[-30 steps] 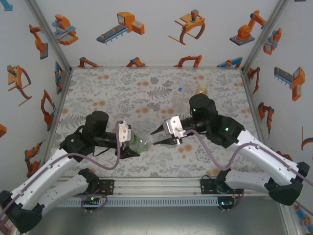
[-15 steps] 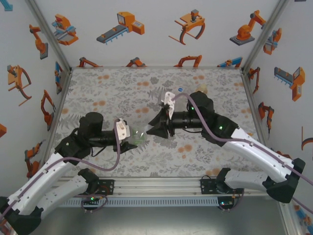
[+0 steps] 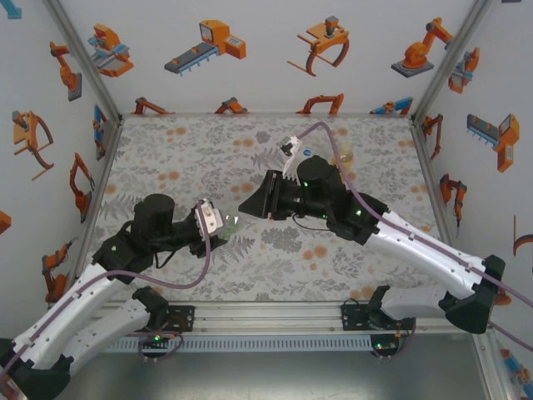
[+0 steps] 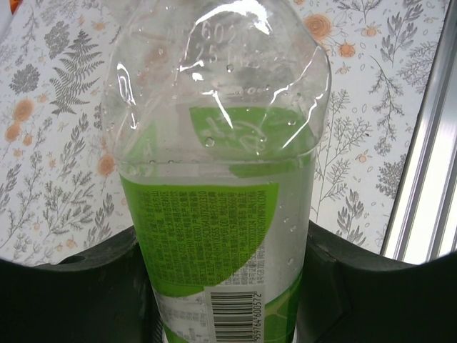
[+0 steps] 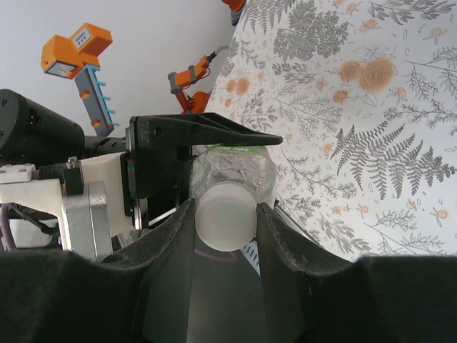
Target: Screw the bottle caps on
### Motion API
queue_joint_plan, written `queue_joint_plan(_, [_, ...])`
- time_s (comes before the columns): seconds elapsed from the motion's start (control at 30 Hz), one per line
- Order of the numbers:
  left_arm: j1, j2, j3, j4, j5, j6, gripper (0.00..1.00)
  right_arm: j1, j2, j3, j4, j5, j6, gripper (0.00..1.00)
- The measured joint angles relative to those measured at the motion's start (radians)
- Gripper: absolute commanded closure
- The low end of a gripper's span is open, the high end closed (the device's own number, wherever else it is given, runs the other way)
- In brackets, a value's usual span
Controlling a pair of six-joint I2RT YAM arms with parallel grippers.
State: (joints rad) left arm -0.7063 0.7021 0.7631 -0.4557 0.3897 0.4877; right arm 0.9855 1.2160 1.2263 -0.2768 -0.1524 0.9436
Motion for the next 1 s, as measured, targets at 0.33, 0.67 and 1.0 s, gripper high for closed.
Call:
queue_joint_plan(0.33, [-0.014, 0.004, -0.001, 0.077, 0.154, 0.001, 1.0, 0.011, -0.082, 0.039, -0.063, -0.005, -0.352, 0.32])
queue_joint_plan(0.67, [-0.014, 0.043, 0.0, 0.073, 0.332, 0.023, 1.0, 0.011, -0.087, 0.161, -0.256, -0.369, -1.174, 0.38])
queue_joint_plan(1.0, [-0.014, 0.068, 0.005, 0.05, 0.398, 0.027, 1.0, 0.011, -0.023, 0.232, -0.397, -0.52, -1.563, 0.5])
